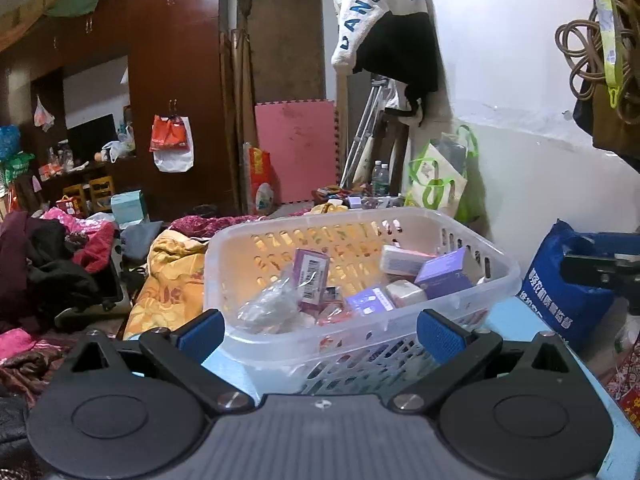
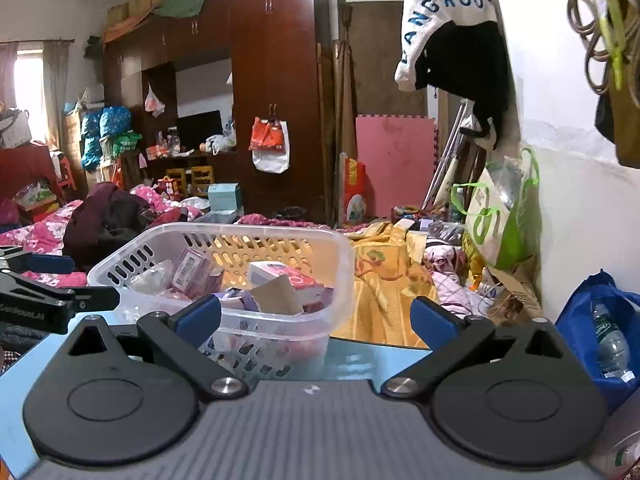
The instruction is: Organize objects
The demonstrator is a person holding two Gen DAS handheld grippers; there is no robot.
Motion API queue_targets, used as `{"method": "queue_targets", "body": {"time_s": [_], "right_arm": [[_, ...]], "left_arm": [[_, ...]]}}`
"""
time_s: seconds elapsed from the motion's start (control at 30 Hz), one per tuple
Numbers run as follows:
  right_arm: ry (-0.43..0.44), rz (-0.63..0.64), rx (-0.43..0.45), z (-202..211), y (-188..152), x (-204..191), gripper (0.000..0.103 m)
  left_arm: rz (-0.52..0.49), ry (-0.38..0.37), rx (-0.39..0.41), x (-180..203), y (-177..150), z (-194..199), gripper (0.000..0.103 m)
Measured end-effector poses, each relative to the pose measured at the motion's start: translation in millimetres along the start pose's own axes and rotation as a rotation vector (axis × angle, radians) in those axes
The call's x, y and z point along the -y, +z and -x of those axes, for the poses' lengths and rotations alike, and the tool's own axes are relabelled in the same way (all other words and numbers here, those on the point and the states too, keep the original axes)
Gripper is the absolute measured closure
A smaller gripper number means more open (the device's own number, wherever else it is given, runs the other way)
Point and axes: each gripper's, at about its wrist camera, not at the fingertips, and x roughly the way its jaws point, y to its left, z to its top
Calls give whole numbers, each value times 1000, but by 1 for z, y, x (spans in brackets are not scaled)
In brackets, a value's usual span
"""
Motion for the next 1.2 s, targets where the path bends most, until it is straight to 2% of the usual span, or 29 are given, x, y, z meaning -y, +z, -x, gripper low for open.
{"method": "queue_targets", "body": {"time_s": [0.13,0.3,0.6,0.87,1.2], "right_arm": [[34,39,-44,-12,5,-6,0],[70,90,-138,-27,11,-12,0],[61,76,-169,-35,19,-10,0],[52,53,-167,-35,19,-4,0],[48,85,-158,-33,15,-9,0]], "left_arm": [[-35,-13,-10,7,4,-3,0],[-43,-105,-66,7,15,-14,0],[-34,-74,-88,4,21,-20,0],[-20,-58,-87,0,22,-21,0],[-49,-35,-75,5,22,-18,0]]}}
